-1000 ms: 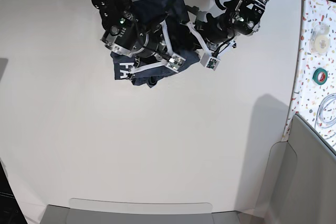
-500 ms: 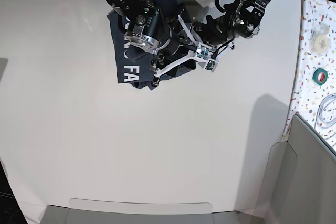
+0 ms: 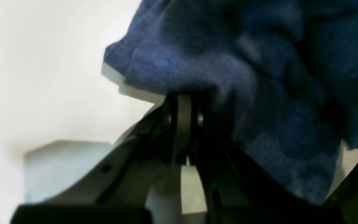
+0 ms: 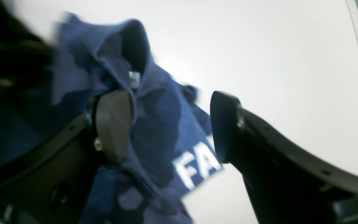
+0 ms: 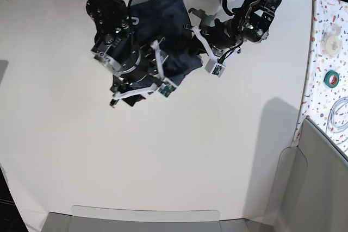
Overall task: Layout the t-shirt on the table in an organized manner, then fold the t-shirt properly
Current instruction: 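Fold the bundle edge with the right gripper toward the left gripper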
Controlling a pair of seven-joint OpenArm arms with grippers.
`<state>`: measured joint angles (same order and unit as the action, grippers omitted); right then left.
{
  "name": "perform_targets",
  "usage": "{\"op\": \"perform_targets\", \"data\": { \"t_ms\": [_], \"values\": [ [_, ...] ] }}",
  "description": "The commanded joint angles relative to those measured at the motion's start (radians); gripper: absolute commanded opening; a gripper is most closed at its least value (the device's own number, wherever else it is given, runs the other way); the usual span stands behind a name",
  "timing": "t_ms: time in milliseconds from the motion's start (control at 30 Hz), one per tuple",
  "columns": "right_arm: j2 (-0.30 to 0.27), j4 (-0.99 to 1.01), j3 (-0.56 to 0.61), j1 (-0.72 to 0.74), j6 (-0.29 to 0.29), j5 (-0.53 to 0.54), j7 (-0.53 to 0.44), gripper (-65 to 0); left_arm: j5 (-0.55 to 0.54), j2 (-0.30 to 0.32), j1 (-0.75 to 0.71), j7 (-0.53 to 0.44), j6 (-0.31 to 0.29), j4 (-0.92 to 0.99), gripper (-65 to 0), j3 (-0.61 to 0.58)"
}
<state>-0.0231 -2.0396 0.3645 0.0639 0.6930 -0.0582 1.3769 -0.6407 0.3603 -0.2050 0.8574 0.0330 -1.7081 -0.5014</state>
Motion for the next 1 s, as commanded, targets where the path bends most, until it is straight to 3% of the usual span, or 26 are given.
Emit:
{"op": "perform_targets", "data": {
  "t_ms": [0,167,300,600,867,967],
  "values": [
    [0.004,-0.02,-0.054,0.014,0.005,0.025,-0.023,-25.2,0.091,0.012,-0.03,0.153,0.058,0.055,-62.9,-0.013],
    [0.013,-0.016,-0.379,0.006,0.005,0.288,-0.047,-25.3,0.091,0.01,-0.029,0.153,0.058,0.056,-62.9,-0.013],
    [0.009,-0.013,-0.549,-0.014,0.005,0.518,-0.043,-25.3,0.091,0.01,-0.029,0.153,0.058,0.064,-62.9,-0.013],
    [-0.007,-0.007,-0.563,-0.063,0.005,0.742,-0.041,-25.3,0.091,0.004,0.0,0.109,0.058,0.132,-62.9,-0.023],
    [-0.053,-0.007,-0.58,-0.062,0.005,0.749,-0.046,-25.3,0.091,0.007,-0.001,0.107,0.058,0.132,-62.9,-0.023],
    [-0.061,-0.008,-0.677,-0.06,0.005,0.774,-0.046,-25.3,0.091,0.009,-0.003,0.105,0.058,0.132,-62.9,-0.023]
  ]
}}
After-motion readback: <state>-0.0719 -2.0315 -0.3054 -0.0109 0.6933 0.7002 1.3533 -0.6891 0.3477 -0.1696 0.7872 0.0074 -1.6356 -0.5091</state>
